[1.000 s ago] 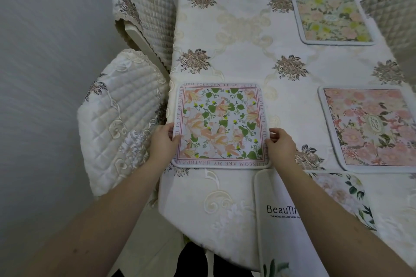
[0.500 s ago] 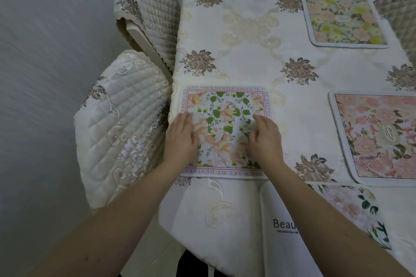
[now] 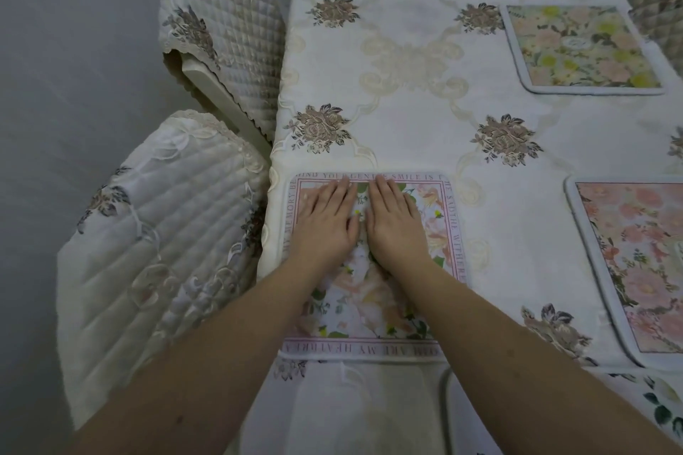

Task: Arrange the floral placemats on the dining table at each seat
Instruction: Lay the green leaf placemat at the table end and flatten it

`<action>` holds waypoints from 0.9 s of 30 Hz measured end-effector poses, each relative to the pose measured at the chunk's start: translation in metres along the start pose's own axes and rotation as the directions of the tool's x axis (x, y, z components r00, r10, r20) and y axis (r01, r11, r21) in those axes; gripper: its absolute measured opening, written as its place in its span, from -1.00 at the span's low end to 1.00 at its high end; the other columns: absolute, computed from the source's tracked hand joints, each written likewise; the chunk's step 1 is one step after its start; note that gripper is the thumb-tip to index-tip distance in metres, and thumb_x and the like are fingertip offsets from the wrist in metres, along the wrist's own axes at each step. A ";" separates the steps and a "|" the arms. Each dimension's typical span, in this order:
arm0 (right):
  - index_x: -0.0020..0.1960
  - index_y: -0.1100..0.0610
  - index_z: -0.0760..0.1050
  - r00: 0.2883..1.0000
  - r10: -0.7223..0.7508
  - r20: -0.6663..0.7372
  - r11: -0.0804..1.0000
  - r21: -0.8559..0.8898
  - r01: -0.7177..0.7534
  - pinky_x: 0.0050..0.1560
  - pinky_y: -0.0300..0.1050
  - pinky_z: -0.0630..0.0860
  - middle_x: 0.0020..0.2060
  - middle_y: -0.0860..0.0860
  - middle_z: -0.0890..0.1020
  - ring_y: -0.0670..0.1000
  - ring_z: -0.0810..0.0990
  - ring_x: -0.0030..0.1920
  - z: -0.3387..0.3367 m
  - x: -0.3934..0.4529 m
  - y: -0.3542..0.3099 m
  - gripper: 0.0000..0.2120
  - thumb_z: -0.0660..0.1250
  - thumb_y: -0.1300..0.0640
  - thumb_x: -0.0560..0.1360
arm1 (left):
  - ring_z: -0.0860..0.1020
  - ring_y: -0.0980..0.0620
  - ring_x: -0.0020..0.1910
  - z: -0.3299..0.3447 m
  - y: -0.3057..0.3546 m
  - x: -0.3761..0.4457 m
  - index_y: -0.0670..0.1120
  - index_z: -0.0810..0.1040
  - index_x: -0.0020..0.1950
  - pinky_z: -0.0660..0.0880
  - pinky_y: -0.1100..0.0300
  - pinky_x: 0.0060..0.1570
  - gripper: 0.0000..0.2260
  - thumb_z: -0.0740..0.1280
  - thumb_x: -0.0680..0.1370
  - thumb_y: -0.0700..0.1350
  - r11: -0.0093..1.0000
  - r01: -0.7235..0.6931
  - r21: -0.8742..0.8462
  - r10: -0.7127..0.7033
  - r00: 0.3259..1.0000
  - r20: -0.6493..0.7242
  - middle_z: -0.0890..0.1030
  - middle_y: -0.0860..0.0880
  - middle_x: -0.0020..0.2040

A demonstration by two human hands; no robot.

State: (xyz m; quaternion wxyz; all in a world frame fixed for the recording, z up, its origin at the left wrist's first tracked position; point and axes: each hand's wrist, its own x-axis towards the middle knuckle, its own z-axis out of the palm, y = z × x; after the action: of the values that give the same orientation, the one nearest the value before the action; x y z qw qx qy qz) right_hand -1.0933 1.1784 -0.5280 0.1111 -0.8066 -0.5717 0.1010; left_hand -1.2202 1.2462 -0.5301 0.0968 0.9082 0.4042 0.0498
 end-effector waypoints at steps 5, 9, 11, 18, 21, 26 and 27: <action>0.59 0.06 0.06 0.998 0.061 -0.024 0.997 -0.043 -0.062 0.55 0.02 -0.10 0.58 0.02 0.10 0.01 0.02 0.57 -0.008 -0.004 0.026 -0.42 -0.10 -0.14 0.62 | 0.00 0.04 0.57 0.002 -0.009 -0.002 -0.02 0.06 0.60 -0.08 -0.02 0.53 -0.40 -0.04 0.59 0.16 0.997 0.078 -0.007 -0.078 0.997 -0.004 0.08 0.00 0.60; 0.60 0.07 -0.08 0.992 0.128 -0.010 0.990 -0.064 -0.128 0.54 -0.05 -0.18 0.59 0.00 -0.02 -0.04 -0.09 0.57 -0.018 -0.007 0.054 -0.39 -0.11 -0.17 0.63 | -0.07 0.06 0.58 -0.007 -0.034 0.000 -0.06 -0.05 0.61 -0.15 0.06 0.53 -0.37 -0.10 0.59 0.18 0.987 0.163 -0.004 -0.163 0.986 0.016 -0.03 -0.02 0.62; 0.60 0.10 -0.07 0.989 0.149 -0.016 0.987 -0.059 -0.150 0.54 -0.06 -0.17 0.59 0.01 -0.01 -0.03 -0.08 0.57 -0.021 -0.008 0.061 -0.38 -0.10 -0.16 0.63 | -0.06 0.05 0.58 -0.010 -0.043 -0.002 -0.08 -0.05 0.61 -0.15 0.06 0.53 -0.36 -0.12 0.58 0.18 0.984 0.179 -0.004 -0.179 0.984 0.021 -0.02 -0.03 0.62; 0.59 0.19 -0.03 0.981 0.196 0.004 0.980 -0.037 -0.195 0.55 -0.02 -0.12 0.58 0.10 0.04 0.03 -0.03 0.57 -0.028 -0.011 0.057 -0.41 -0.09 -0.08 0.65 | -0.03 0.02 0.58 -0.022 -0.056 -0.023 -0.14 0.04 0.60 -0.13 0.03 0.53 -0.45 -0.10 0.66 0.10 0.959 0.282 0.010 -0.282 0.959 -0.029 0.03 -0.07 0.61; 0.58 0.20 -0.01 0.988 0.153 -0.023 0.987 0.048 -0.152 0.54 -0.06 -0.15 0.58 0.11 0.06 0.04 -0.01 0.57 -0.029 -0.026 0.028 -0.44 -0.04 -0.01 0.66 | 0.00 0.00 0.58 -0.021 -0.025 -0.045 -0.16 0.07 0.59 -0.07 0.04 0.53 -0.48 -0.03 0.65 0.00 0.985 0.162 -0.051 -0.165 0.985 -0.055 0.08 -0.09 0.60; 0.56 0.21 0.10 0.988 0.112 -0.108 0.978 0.186 -0.090 0.54 -0.02 -0.01 0.55 0.11 0.15 0.04 0.09 0.55 -0.014 -0.065 -0.028 -0.44 -0.13 0.01 0.63 | 0.02 0.00 0.56 -0.010 0.032 -0.074 -0.20 0.13 0.56 -0.10 0.09 0.51 -0.50 0.05 0.62 -0.11 0.981 0.138 -0.139 -0.147 0.987 -0.058 0.09 -0.10 0.59; 0.57 0.21 0.09 0.991 0.098 -0.090 0.978 0.192 -0.079 0.54 -0.03 -0.02 0.56 0.10 0.14 0.03 0.08 0.56 -0.010 -0.072 -0.032 -0.44 -0.15 0.01 0.63 | 0.00 0.02 0.56 -0.007 0.036 -0.079 -0.19 0.11 0.57 -0.12 0.10 0.51 -0.50 0.05 0.63 -0.11 0.979 0.152 -0.133 -0.156 0.987 -0.023 0.07 -0.08 0.59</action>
State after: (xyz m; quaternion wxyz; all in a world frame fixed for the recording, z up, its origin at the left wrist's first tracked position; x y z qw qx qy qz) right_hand -1.1427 1.1199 -0.5067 0.2103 -0.8212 -0.5170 0.1191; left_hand -1.2479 1.1646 -0.5161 0.1527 0.8649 0.4708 0.0838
